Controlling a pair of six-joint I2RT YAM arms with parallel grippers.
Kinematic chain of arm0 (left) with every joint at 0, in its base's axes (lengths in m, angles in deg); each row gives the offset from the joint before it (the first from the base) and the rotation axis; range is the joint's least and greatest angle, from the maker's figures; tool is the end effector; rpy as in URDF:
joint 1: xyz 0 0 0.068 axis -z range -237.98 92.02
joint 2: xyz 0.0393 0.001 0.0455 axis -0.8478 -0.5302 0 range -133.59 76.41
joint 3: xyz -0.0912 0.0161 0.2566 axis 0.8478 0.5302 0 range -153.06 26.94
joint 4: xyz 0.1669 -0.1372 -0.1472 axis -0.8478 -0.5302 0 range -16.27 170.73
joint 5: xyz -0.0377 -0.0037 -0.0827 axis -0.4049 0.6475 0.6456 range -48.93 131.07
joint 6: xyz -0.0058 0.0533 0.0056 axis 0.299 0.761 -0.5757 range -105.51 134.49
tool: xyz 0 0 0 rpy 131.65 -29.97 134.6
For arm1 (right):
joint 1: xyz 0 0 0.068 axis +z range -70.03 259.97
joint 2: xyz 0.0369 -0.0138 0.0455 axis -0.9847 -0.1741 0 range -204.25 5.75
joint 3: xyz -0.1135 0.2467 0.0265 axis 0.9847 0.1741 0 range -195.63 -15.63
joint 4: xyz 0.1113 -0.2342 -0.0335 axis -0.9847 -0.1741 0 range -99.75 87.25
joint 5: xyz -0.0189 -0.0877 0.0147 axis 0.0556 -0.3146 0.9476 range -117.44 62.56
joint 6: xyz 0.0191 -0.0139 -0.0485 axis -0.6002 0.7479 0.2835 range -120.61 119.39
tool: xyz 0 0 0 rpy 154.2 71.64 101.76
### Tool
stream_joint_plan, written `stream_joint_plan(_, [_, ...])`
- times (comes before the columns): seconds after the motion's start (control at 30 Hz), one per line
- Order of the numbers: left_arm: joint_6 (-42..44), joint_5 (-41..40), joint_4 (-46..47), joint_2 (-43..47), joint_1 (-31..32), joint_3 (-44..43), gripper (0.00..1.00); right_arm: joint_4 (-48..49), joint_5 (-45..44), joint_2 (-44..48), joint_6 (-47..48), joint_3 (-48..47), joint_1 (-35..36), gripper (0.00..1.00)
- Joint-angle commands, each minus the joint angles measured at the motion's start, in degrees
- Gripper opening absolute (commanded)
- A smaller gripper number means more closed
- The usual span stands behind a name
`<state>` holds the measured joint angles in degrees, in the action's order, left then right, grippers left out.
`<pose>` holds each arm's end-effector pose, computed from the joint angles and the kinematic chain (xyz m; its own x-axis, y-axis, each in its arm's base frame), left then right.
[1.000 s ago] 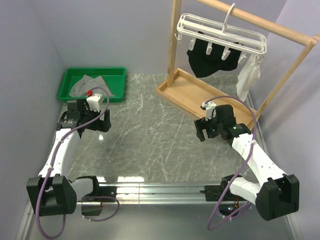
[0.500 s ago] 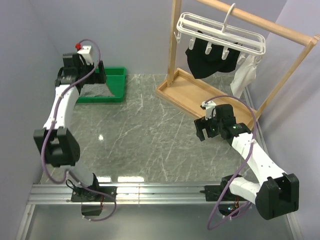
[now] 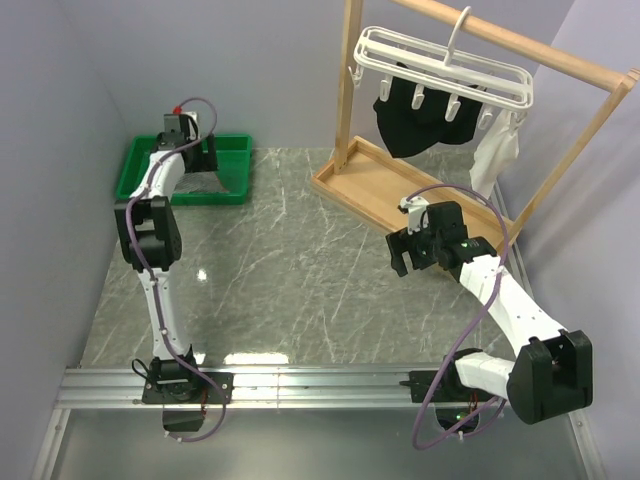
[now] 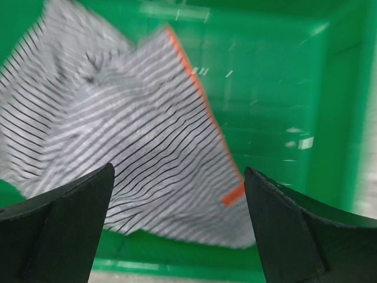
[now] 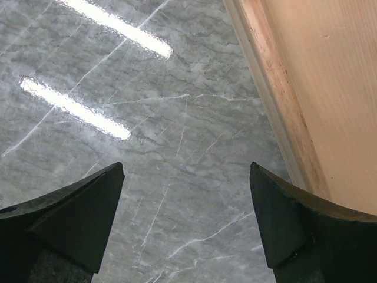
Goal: Clip the underwear to the hanger
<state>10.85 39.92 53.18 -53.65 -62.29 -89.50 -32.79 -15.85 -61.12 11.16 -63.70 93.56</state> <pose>0.5232 0.0400 0.2440 -0.6496 -0.1126 -0.7519 -0.1317 0.9907 -0.0346 0.2309 0.0632 0.2521 -0.6433 -0.3611 -0.6751 -0.5005 0.8656 0.0138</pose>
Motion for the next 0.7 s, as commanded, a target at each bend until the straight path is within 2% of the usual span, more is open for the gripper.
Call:
stream_joint_plan(0.0, [0.30, -5.08, 0.48, -1.94, -0.17, -3.79, 0.96, 1.21, -0.70, -0.10, -0.34, -2.55, -0.14, 0.94])
stream_joint_plan(0.2, [3.02, -7.11, 0.48, -7.13, -0.34, -4.14, 0.88, 1.65, -1.05, -0.01, -0.34, -2.11, -0.14, 0.94])
stream_joint_plan(0.27, [3.02, -6.24, -0.91, -8.36, -0.69, -5.28, 0.77, 1.92, -1.14, 0.43, -0.34, -1.76, -0.22, 0.94])
stream_joint_plan(0.37, [3.02, -3.52, -2.94, -10.47, -1.13, -8.70, 0.54, 1.92, -1.40, 0.69, -0.17, -1.67, -0.22, 0.94])
stream_joint_plan(0.4, [2.94, -2.64, -4.08, -11.09, -1.13, -10.37, 0.39, 1.83, -1.40, 0.69, 0.01, -1.76, -0.22, 0.93])
stream_joint_plan(0.47, [2.94, -2.37, -4.79, -10.92, -1.13, -11.70, 0.21, 1.83, -1.31, 0.86, 0.27, -1.85, -0.31, 0.93])
stream_joint_plan(0.5, [3.02, -2.46, -5.58, -9.96, -1.05, -13.18, 0.01, 1.66, -1.31, 0.78, 0.45, -2.20, -0.31, 0.93])
stream_joint_plan(0.67, [4.85, 0.70, -6.81, -1.80, -1.13, -15.75, 0.00, -0.27, 0.44, -0.10, 2.37, -4.74, -0.49, 0.93])
